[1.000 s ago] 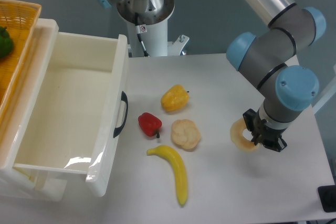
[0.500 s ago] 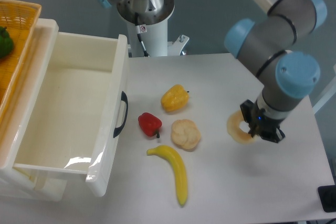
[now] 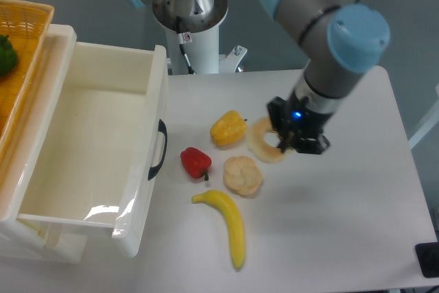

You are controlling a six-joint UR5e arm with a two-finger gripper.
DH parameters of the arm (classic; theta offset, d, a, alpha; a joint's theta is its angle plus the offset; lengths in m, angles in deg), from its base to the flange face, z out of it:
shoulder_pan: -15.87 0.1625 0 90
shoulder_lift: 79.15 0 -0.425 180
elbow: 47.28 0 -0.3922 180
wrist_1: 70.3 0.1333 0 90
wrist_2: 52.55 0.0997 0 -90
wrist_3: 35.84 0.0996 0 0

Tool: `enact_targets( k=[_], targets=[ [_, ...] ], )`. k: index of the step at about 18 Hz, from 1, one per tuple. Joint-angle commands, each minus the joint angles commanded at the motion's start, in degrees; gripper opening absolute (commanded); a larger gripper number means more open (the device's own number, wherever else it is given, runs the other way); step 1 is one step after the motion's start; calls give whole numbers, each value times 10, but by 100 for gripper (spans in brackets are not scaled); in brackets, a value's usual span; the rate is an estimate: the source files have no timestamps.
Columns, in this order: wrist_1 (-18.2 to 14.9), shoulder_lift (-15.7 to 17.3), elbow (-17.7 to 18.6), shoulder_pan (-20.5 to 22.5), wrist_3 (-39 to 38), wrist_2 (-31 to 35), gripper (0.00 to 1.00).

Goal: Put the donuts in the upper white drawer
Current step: 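Carry the held donut over the produce toward the open white drawer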

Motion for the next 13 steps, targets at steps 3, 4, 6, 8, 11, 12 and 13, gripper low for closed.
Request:
enact_targets(
  k=[3,4,6,8,11,12,13],
  targets=[
    [1,3,2,-27,-33,-22,0],
    [1,4,3,-33,-41,-32,0],
    [3,11,7,-41,-54,-55,0],
    [4,18,13,-46,-64,-69,0],
    [4,32,17,-63,-79,-73,0],
    [4,33,17,-69,-86,-75,0],
    [4,36,18,-77,-95,-77,0]
  ],
)
